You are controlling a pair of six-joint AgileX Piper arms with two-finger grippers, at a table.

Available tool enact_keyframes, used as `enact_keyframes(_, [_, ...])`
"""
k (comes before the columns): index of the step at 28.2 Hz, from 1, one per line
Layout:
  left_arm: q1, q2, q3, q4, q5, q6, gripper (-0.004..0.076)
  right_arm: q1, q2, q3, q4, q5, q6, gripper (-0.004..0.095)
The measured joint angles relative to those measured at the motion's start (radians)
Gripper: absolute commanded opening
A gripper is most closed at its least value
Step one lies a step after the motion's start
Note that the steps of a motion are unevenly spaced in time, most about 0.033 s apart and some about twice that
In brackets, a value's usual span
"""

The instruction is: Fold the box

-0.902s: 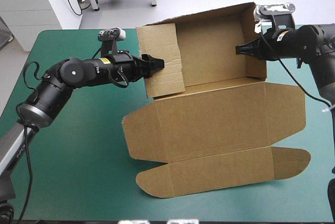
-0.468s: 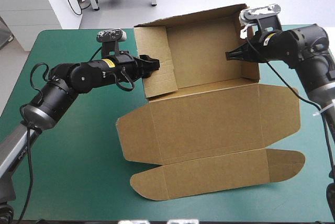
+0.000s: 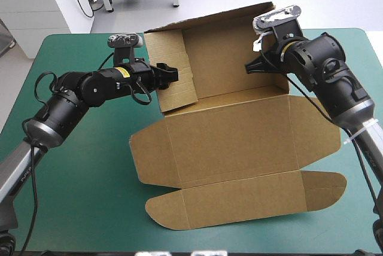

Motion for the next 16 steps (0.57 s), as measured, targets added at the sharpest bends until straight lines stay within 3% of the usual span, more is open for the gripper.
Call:
enact_keyframes(6, [0.0,0.004,0.054,-0.03,-0.044,0.003,0.0367,0.003,-0.001,-0.034,-0.002,0.026,0.008,0.0])
enact_keyframes(14, [-0.006,0.007,0.093,-0.071,-0.164,0.003,0.0169,0.006,-0.001,-0.118,-0.018,0.068,-0.001,0.0])
enact_keyframes(16, [-0.011,0.007,0.096,-0.084,-0.186,0.004,0.0088,0.006,-0.001,-0.118,-0.026,0.076,-0.001,0.0])
